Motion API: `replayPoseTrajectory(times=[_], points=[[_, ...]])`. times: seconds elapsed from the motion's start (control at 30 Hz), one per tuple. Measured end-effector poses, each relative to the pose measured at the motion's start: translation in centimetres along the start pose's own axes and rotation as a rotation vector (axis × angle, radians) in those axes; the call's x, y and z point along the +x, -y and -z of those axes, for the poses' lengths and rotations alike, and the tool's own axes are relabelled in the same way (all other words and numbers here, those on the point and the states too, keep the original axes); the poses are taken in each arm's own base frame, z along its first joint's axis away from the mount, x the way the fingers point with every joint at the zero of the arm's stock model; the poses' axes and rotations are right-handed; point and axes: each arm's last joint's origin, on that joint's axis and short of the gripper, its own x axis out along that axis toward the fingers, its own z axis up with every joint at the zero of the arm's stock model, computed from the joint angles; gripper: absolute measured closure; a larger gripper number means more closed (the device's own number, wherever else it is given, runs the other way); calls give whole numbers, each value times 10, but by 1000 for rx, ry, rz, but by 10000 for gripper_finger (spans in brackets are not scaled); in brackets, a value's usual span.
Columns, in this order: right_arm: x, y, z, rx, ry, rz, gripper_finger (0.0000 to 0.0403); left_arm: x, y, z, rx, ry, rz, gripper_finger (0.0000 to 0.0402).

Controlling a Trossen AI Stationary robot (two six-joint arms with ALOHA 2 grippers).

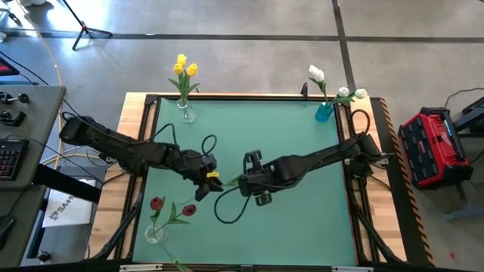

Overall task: Sort flowers into vase by color
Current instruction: Put the red flower into the bottom transparent vase

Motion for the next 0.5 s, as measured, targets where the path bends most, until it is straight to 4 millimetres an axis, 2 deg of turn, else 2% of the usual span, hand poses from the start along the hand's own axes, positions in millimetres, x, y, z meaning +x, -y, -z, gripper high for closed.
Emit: replayPoseTrajectory(times=[0.23,0.5], points=[[-2,10,-2,-3,11,9,402,-1,-4,-7,-34,20,28,311],[-3,9,-2,-82,3,64,402,-2,-11,-10,-69,10,21,382]])
